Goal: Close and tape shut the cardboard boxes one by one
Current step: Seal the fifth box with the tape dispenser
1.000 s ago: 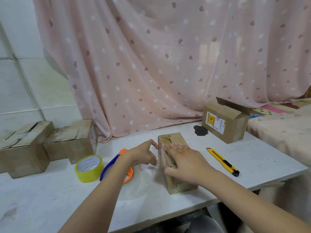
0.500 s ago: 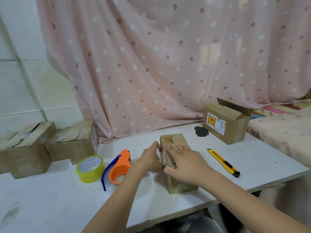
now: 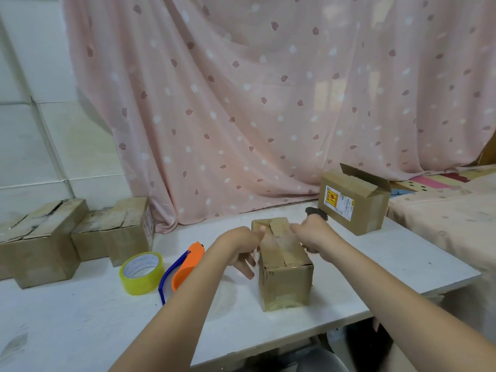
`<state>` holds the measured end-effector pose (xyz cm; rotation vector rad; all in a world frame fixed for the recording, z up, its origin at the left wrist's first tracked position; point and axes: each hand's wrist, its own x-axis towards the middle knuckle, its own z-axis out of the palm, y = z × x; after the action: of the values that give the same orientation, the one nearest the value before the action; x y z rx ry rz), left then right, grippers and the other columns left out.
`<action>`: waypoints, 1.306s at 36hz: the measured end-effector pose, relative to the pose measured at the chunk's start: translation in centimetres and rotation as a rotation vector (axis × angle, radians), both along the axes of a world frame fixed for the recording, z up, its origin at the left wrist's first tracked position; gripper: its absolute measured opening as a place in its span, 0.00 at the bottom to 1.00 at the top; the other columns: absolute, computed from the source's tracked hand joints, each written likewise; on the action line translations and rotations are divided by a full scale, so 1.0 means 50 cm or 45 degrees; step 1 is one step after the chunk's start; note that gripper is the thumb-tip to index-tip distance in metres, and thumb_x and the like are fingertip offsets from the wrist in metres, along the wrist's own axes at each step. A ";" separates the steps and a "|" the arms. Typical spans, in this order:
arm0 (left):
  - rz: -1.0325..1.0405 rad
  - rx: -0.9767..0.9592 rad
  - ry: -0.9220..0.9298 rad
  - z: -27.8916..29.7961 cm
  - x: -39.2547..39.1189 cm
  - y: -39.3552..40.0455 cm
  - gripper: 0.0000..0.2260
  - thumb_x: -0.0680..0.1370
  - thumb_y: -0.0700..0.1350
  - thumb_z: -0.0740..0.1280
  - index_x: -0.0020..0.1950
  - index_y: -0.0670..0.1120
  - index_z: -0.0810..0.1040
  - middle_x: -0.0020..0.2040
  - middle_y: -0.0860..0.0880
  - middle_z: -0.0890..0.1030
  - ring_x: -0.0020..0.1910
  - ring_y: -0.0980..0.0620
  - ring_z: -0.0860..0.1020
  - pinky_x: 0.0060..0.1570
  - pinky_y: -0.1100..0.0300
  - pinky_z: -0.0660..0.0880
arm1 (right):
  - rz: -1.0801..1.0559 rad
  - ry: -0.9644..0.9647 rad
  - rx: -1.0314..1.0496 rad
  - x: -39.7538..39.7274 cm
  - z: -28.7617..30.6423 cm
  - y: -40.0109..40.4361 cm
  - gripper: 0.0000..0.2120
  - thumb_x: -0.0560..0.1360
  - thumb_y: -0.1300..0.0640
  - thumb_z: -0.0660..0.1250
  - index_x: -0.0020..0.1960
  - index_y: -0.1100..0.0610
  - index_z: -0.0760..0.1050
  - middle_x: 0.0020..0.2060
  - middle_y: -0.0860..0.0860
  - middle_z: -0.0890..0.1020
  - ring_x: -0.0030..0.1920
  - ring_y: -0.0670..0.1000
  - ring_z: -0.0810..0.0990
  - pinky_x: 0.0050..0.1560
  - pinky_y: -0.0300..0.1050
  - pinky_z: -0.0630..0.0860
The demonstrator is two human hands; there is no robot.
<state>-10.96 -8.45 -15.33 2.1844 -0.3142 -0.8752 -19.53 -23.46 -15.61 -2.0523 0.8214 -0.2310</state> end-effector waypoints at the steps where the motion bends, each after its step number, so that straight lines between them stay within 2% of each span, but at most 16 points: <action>1: -0.026 -0.001 0.018 -0.001 -0.003 -0.009 0.32 0.83 0.61 0.56 0.70 0.33 0.67 0.60 0.35 0.79 0.47 0.37 0.84 0.52 0.46 0.81 | 0.010 0.059 0.059 0.003 0.000 -0.003 0.12 0.82 0.51 0.63 0.49 0.60 0.70 0.37 0.54 0.73 0.33 0.53 0.72 0.31 0.43 0.69; 4: -0.074 0.000 0.000 -0.014 -0.001 -0.030 0.28 0.79 0.58 0.67 0.65 0.34 0.71 0.57 0.35 0.79 0.47 0.36 0.84 0.53 0.45 0.81 | 0.058 0.155 0.122 0.011 0.000 -0.007 0.20 0.81 0.46 0.64 0.59 0.63 0.70 0.44 0.57 0.79 0.37 0.55 0.79 0.31 0.45 0.77; 7: -0.146 0.013 -0.014 -0.026 0.000 -0.034 0.26 0.73 0.53 0.75 0.61 0.36 0.76 0.57 0.36 0.81 0.47 0.37 0.85 0.49 0.47 0.83 | 0.039 0.220 0.105 0.022 0.008 -0.009 0.21 0.82 0.43 0.61 0.54 0.63 0.70 0.39 0.56 0.75 0.33 0.53 0.74 0.30 0.45 0.77; 10: -0.196 -0.015 0.043 -0.030 -0.006 -0.026 0.28 0.67 0.52 0.79 0.60 0.38 0.77 0.60 0.37 0.79 0.48 0.40 0.85 0.49 0.48 0.83 | 0.048 0.305 0.182 0.039 0.022 -0.015 0.24 0.81 0.40 0.60 0.54 0.63 0.71 0.42 0.57 0.75 0.35 0.54 0.75 0.36 0.48 0.81; 13: -0.189 -0.085 0.146 -0.026 -0.014 -0.008 0.22 0.71 0.47 0.78 0.60 0.38 0.77 0.63 0.37 0.76 0.51 0.38 0.82 0.48 0.47 0.83 | 0.065 0.385 0.304 0.054 0.025 -0.023 0.27 0.82 0.40 0.59 0.65 0.64 0.69 0.54 0.61 0.79 0.43 0.58 0.82 0.45 0.53 0.83; 15: -0.140 -0.146 0.237 -0.021 -0.018 0.006 0.19 0.75 0.46 0.74 0.61 0.39 0.76 0.63 0.37 0.74 0.55 0.35 0.80 0.50 0.44 0.82 | 0.058 0.434 0.373 0.064 0.020 -0.030 0.28 0.82 0.41 0.60 0.67 0.65 0.69 0.58 0.63 0.80 0.47 0.61 0.83 0.52 0.56 0.82; 19: 0.005 -0.212 0.358 -0.019 -0.016 0.020 0.27 0.80 0.51 0.67 0.74 0.39 0.65 0.67 0.34 0.69 0.59 0.27 0.76 0.51 0.38 0.80 | 0.045 0.517 0.488 0.078 0.006 -0.047 0.31 0.79 0.39 0.64 0.68 0.65 0.69 0.58 0.64 0.80 0.50 0.62 0.84 0.54 0.62 0.81; 22: 0.062 -0.207 0.341 -0.020 -0.021 0.020 0.30 0.82 0.54 0.65 0.78 0.40 0.59 0.69 0.31 0.69 0.59 0.26 0.77 0.50 0.37 0.80 | 0.036 0.533 0.526 0.083 0.001 -0.052 0.32 0.78 0.39 0.65 0.69 0.64 0.68 0.59 0.64 0.79 0.54 0.66 0.83 0.54 0.67 0.79; 25: 0.069 -0.241 0.314 -0.019 -0.032 0.015 0.25 0.83 0.51 0.63 0.74 0.39 0.62 0.69 0.32 0.69 0.62 0.28 0.76 0.53 0.37 0.79 | 0.024 0.500 0.519 0.084 -0.001 -0.045 0.29 0.78 0.39 0.66 0.67 0.61 0.70 0.56 0.63 0.81 0.52 0.63 0.84 0.53 0.64 0.81; 28: 0.051 -0.245 0.282 -0.017 -0.041 0.013 0.19 0.82 0.50 0.66 0.65 0.39 0.67 0.66 0.34 0.70 0.61 0.30 0.76 0.53 0.37 0.79 | 0.008 0.494 0.446 0.083 -0.004 -0.037 0.29 0.78 0.38 0.64 0.67 0.60 0.71 0.58 0.62 0.80 0.53 0.62 0.83 0.54 0.61 0.82; 30: 0.008 -0.221 0.233 -0.018 -0.040 0.015 0.17 0.80 0.49 0.68 0.61 0.39 0.70 0.62 0.36 0.73 0.59 0.33 0.77 0.52 0.38 0.80 | 0.011 0.490 0.392 0.082 0.002 -0.026 0.28 0.79 0.38 0.63 0.66 0.59 0.71 0.58 0.61 0.79 0.53 0.62 0.83 0.53 0.60 0.82; 34: -0.011 -0.274 0.203 0.004 -0.035 0.036 0.19 0.77 0.48 0.72 0.61 0.39 0.73 0.59 0.37 0.73 0.56 0.34 0.79 0.49 0.40 0.81 | 0.036 0.443 0.363 0.084 0.037 -0.010 0.25 0.80 0.39 0.61 0.64 0.60 0.74 0.56 0.60 0.81 0.53 0.59 0.83 0.51 0.55 0.82; 37: 0.012 -0.347 0.162 0.040 -0.017 0.061 0.20 0.76 0.48 0.72 0.63 0.39 0.75 0.58 0.38 0.74 0.57 0.35 0.79 0.49 0.41 0.82 | 0.053 0.350 0.393 0.096 0.080 0.000 0.24 0.80 0.39 0.62 0.62 0.60 0.74 0.56 0.61 0.81 0.52 0.59 0.84 0.51 0.56 0.82; 42: 0.096 -0.530 0.020 0.101 0.023 0.107 0.07 0.78 0.45 0.71 0.49 0.45 0.75 0.51 0.43 0.76 0.60 0.39 0.79 0.53 0.40 0.80 | 0.099 0.180 0.338 0.150 0.169 0.043 0.23 0.80 0.40 0.64 0.57 0.60 0.75 0.53 0.60 0.83 0.45 0.58 0.84 0.49 0.57 0.83; 44: 0.134 -0.584 -0.054 0.124 0.050 0.124 0.06 0.78 0.44 0.70 0.51 0.45 0.74 0.50 0.44 0.78 0.57 0.42 0.80 0.54 0.40 0.80 | 0.138 0.107 0.306 0.188 0.200 0.069 0.22 0.80 0.39 0.63 0.55 0.60 0.76 0.51 0.58 0.83 0.45 0.58 0.84 0.47 0.55 0.83; 47: 0.248 -0.647 -0.142 0.144 0.110 0.155 0.18 0.76 0.46 0.72 0.63 0.46 0.72 0.54 0.44 0.81 0.52 0.43 0.82 0.49 0.47 0.83 | 0.160 -0.047 0.249 0.253 0.231 0.115 0.20 0.80 0.41 0.63 0.49 0.59 0.76 0.45 0.57 0.82 0.40 0.58 0.82 0.44 0.54 0.82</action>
<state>-5.45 -0.68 -8.12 1.7548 -0.3297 -0.4984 -6.86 -17.72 -4.05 -1.9020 0.6625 -0.1138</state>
